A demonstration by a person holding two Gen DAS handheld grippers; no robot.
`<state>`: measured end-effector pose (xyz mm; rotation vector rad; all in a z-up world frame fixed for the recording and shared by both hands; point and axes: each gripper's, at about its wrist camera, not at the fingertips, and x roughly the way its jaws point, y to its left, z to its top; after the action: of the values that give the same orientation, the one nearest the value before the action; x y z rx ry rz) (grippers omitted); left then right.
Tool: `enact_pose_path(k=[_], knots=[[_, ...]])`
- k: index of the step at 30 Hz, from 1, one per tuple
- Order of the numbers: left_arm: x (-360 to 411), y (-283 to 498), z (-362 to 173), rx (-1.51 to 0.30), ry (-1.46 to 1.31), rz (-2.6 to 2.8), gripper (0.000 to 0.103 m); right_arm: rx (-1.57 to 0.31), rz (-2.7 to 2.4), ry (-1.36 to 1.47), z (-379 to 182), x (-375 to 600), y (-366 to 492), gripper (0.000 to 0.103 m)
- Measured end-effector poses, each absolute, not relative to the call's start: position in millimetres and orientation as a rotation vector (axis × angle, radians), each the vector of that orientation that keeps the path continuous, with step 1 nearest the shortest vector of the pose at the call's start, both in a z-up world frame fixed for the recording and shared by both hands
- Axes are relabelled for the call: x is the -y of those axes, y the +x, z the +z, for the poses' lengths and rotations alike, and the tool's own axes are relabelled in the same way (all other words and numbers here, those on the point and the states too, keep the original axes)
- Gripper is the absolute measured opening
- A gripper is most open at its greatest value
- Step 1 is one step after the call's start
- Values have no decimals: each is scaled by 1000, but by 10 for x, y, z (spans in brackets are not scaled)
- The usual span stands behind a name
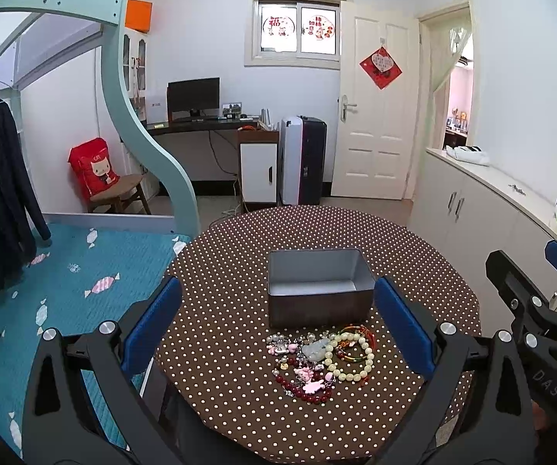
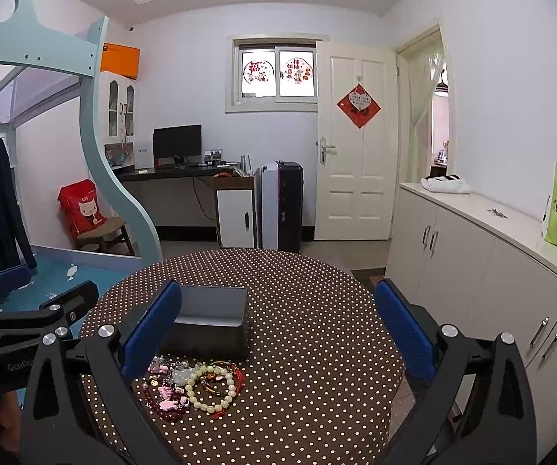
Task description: Organize jewelry
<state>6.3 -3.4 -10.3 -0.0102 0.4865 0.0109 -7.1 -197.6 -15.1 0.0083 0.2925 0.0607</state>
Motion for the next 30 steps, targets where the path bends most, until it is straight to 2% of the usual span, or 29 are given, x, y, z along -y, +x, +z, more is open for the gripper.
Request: enact_pose_path(k=[8, 30], knots=[[-78, 244, -289, -564, -26, -9, 98, -374, 74, 3, -279, 1886, 95, 96], [-460, 884, -1403, -937, -69, -13, 98, -811, 137, -2, -1200, 1593, 792, 96]])
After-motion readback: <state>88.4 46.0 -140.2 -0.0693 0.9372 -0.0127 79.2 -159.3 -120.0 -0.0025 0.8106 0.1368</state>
